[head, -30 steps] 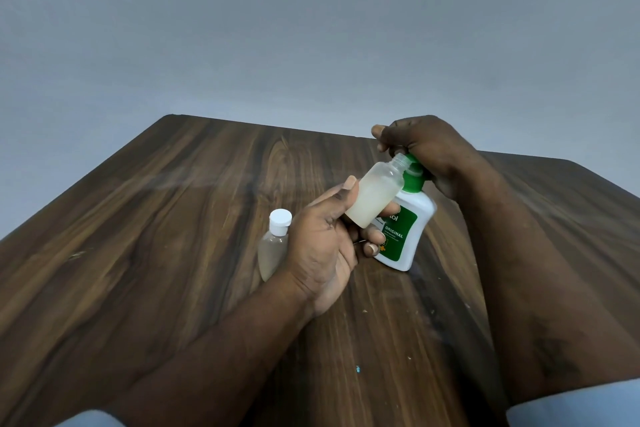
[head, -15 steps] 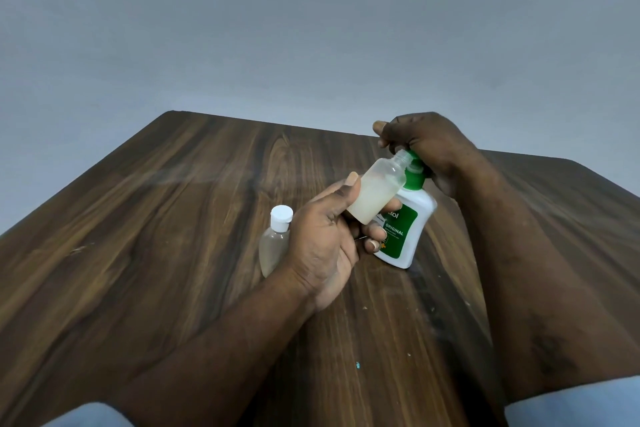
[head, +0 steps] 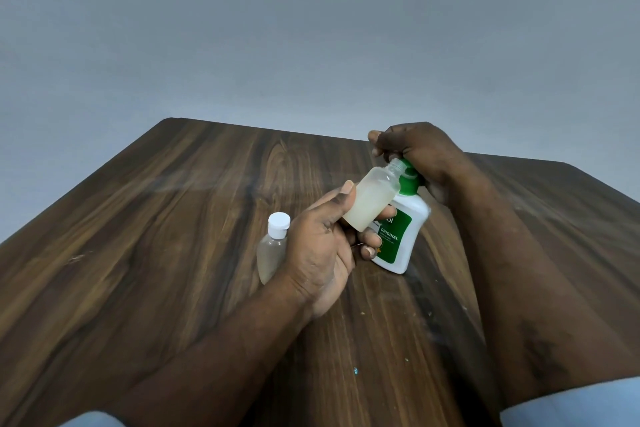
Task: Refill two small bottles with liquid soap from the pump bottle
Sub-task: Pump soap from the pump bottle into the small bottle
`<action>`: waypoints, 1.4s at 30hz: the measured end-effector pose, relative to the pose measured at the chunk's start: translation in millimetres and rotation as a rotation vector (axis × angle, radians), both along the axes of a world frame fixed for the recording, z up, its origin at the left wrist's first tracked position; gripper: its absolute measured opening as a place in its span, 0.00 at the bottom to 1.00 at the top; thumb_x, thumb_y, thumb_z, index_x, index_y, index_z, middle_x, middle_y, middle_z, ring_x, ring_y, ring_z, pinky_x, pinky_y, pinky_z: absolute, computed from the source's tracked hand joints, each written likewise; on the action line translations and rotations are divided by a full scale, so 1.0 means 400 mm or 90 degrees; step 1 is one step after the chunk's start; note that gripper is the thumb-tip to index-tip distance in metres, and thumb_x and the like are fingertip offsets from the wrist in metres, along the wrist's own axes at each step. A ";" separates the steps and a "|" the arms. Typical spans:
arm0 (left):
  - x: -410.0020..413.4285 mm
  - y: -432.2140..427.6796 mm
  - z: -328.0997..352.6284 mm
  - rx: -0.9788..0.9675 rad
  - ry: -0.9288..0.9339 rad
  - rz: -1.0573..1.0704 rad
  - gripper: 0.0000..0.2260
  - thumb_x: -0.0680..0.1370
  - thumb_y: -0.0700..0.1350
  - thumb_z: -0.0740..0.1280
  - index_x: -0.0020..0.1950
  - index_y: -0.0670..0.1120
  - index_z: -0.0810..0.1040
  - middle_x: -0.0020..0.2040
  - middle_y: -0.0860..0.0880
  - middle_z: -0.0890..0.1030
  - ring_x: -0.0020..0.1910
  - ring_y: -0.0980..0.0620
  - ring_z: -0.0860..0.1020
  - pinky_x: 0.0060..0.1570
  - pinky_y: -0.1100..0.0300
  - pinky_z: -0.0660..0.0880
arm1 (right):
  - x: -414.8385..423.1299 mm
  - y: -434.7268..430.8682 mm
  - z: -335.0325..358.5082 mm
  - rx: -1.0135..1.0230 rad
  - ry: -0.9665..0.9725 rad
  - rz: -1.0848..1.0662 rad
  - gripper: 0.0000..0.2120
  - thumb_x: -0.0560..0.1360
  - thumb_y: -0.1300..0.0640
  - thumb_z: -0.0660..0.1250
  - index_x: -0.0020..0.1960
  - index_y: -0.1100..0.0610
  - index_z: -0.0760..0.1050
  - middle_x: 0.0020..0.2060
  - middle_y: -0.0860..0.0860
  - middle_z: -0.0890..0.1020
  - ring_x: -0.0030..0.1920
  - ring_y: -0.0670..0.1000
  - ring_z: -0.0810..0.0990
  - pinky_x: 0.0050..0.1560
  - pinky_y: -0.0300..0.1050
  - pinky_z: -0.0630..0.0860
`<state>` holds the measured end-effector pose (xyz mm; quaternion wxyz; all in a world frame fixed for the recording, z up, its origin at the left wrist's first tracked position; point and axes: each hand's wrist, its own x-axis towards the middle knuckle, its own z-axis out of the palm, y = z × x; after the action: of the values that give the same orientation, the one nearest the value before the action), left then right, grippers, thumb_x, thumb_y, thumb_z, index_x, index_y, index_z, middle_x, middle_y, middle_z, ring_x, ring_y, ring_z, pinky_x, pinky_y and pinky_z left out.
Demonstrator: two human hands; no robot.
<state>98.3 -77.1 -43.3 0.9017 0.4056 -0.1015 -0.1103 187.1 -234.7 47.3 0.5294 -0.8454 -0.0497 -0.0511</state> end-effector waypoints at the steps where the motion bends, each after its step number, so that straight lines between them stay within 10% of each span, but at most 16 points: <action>1: -0.002 0.000 0.000 0.001 -0.003 -0.001 0.22 0.83 0.53 0.61 0.67 0.38 0.77 0.50 0.38 0.85 0.31 0.52 0.75 0.31 0.61 0.71 | -0.001 -0.001 0.003 -0.006 -0.008 -0.004 0.15 0.78 0.57 0.71 0.48 0.71 0.80 0.26 0.40 0.78 0.32 0.50 0.72 0.41 0.48 0.67; 5: -0.002 0.000 0.005 0.001 -0.025 -0.001 0.23 0.79 0.55 0.63 0.65 0.39 0.78 0.50 0.38 0.84 0.32 0.52 0.75 0.32 0.61 0.71 | -0.004 -0.001 0.019 -0.029 -0.039 -0.001 0.14 0.79 0.51 0.73 0.38 0.57 0.81 0.26 0.45 0.74 0.28 0.46 0.69 0.35 0.43 0.66; 10: 0.003 0.001 0.002 0.002 -0.005 0.004 0.22 0.84 0.52 0.60 0.69 0.37 0.77 0.50 0.37 0.84 0.31 0.52 0.75 0.31 0.61 0.71 | 0.005 -0.001 0.004 -0.023 -0.003 -0.013 0.14 0.78 0.57 0.71 0.50 0.70 0.80 0.26 0.39 0.79 0.29 0.47 0.70 0.37 0.47 0.65; 14: 0.003 -0.001 -0.003 0.009 -0.001 0.008 0.21 0.85 0.52 0.59 0.68 0.38 0.77 0.51 0.37 0.84 0.31 0.52 0.75 0.31 0.61 0.72 | 0.002 0.000 0.004 -0.031 -0.017 -0.010 0.12 0.78 0.53 0.73 0.42 0.61 0.83 0.26 0.45 0.76 0.29 0.48 0.71 0.42 0.49 0.66; 20: 0.003 0.002 0.004 0.000 -0.016 0.001 0.26 0.79 0.54 0.63 0.69 0.38 0.76 0.51 0.37 0.84 0.32 0.52 0.75 0.32 0.60 0.71 | 0.001 0.002 0.010 -0.009 -0.040 0.002 0.13 0.73 0.51 0.73 0.32 0.54 0.82 0.26 0.46 0.75 0.47 0.52 0.79 0.46 0.50 0.69; 33: 0.004 0.002 0.004 0.002 -0.020 -0.002 0.25 0.78 0.55 0.63 0.68 0.39 0.77 0.51 0.37 0.84 0.32 0.52 0.75 0.32 0.61 0.72 | -0.008 0.004 0.012 -0.030 -0.014 -0.018 0.13 0.80 0.58 0.70 0.51 0.69 0.82 0.24 0.42 0.78 0.25 0.38 0.74 0.38 0.46 0.65; 42: 0.003 0.001 0.003 0.001 -0.010 0.007 0.25 0.78 0.54 0.63 0.69 0.38 0.77 0.51 0.37 0.84 0.31 0.52 0.75 0.31 0.61 0.71 | -0.012 0.011 0.017 -0.037 -0.027 -0.014 0.14 0.80 0.51 0.73 0.37 0.55 0.81 0.28 0.48 0.75 0.28 0.47 0.69 0.36 0.45 0.67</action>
<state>99.7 -76.8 -42.0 0.9011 0.4076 -0.1067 -0.1024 182.4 -230.4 54.2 0.5027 -0.8597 -0.0533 -0.0736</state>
